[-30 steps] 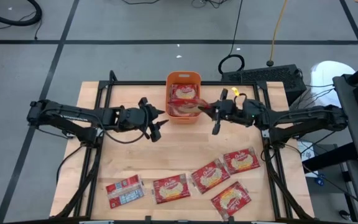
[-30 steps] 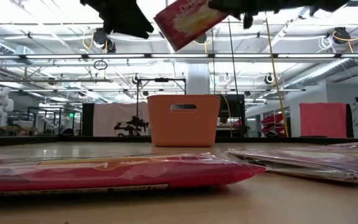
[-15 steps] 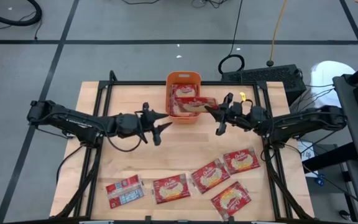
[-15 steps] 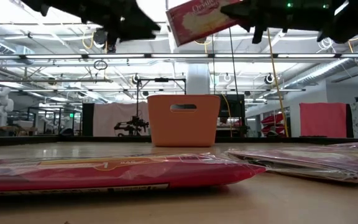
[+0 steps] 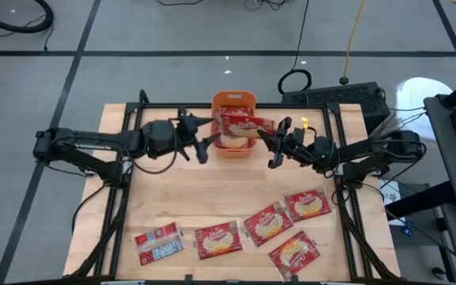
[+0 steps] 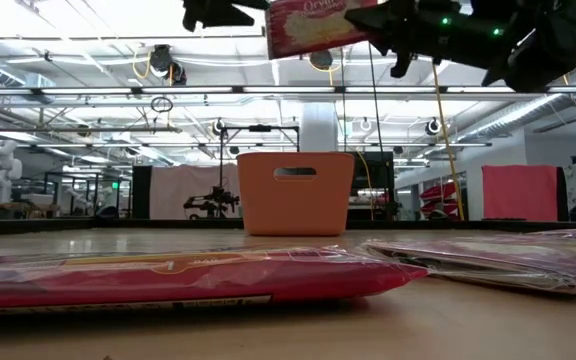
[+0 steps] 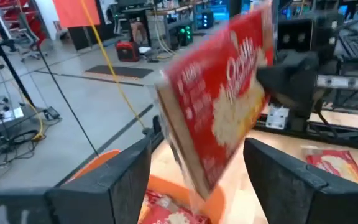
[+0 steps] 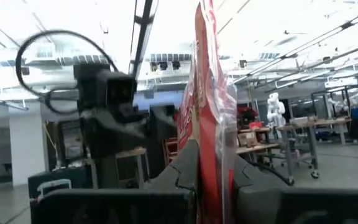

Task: Sort popcorn bags into baskets
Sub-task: Put the red popcorn bag into the orange bin

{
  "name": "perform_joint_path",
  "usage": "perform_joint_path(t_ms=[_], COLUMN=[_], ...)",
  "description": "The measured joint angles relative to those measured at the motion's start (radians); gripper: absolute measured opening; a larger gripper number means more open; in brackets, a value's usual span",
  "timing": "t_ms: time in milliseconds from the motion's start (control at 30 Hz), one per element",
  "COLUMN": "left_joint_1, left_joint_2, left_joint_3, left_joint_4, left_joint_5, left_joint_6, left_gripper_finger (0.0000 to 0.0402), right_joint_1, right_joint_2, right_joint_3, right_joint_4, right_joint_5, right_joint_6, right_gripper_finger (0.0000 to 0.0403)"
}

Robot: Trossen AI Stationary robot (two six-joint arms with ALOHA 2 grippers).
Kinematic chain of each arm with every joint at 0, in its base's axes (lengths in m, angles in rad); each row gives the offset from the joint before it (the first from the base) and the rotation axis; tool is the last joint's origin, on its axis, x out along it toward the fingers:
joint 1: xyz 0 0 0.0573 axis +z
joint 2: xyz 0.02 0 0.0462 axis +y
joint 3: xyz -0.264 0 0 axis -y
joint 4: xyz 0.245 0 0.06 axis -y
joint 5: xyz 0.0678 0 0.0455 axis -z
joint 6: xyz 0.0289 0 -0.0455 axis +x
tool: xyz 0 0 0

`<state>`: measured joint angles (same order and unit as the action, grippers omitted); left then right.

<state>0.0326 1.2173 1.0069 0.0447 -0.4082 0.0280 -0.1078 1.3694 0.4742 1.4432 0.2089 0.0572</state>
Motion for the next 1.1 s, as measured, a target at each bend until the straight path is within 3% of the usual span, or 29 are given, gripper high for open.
perform_joint_path(t_ms=[167,567,900,1100], left_joint_1=[-0.004,-0.028,0.011,0.067], left_joint_2=[-0.002,0.007,0.007,0.054], left_joint_3=[0.08,0.081,0.086,0.221], left_joint_4=[-0.149,-0.149,-0.103,-0.28], left_joint_5=[0.024,0.025,0.066,0.114], left_joint_6=[-0.004,0.098,0.123,0.153], left_gripper_finger=[0.0255,0.0224,0.0298,0.0318], right_joint_1=[0.006,0.037,0.044,0.044], right_joint_2=[0.05,0.145,0.167,0.167], right_joint_3=[0.0,0.002,0.006,0.006], right_joint_4=[0.015,0.126,0.111,0.07], right_joint_5=[-0.001,0.0,-0.001,-0.001], right_joint_6=[0.019,0.07,0.067,0.062], right_gripper_finger=[0.0009,0.0009,0.0009,0.0009])
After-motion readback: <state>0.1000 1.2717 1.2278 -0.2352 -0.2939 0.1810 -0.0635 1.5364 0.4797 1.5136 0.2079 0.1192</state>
